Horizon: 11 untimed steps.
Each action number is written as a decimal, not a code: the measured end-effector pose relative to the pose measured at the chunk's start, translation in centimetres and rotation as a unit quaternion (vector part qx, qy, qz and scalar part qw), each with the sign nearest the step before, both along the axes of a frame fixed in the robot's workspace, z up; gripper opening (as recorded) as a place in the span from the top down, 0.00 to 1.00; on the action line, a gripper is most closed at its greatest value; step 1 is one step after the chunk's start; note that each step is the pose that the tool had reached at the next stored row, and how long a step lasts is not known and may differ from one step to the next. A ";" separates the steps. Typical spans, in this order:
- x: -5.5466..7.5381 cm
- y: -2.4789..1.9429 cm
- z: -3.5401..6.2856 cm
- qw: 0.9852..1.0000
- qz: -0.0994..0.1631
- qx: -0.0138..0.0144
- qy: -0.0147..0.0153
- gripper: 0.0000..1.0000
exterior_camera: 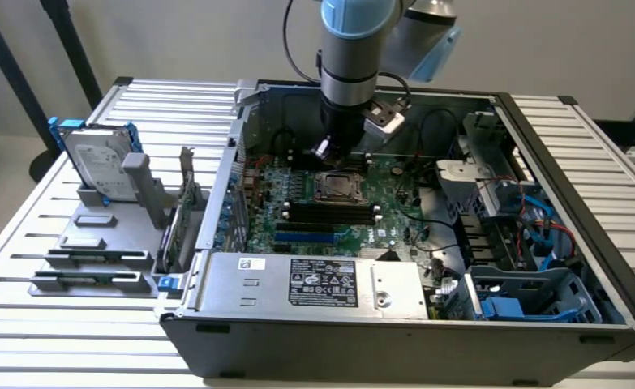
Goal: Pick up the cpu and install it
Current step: 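Install the first cpu locking lever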
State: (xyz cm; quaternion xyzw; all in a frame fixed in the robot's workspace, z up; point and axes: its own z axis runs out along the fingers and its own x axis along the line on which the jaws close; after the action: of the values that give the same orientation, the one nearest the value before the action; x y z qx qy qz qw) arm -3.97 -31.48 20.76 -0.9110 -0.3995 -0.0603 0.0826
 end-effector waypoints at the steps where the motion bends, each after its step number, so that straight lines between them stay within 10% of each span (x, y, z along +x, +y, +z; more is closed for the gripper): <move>1: -0.1 -0.01 0.01 1.000 0.000 0.000 0.000 0.89; 11: -1.2 0.12 0.02 1.000 0.000 0.000 0.000 0.89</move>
State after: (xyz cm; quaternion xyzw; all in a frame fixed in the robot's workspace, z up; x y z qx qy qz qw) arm -5.19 -31.37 20.78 -0.9111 -0.3994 -0.0600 0.0824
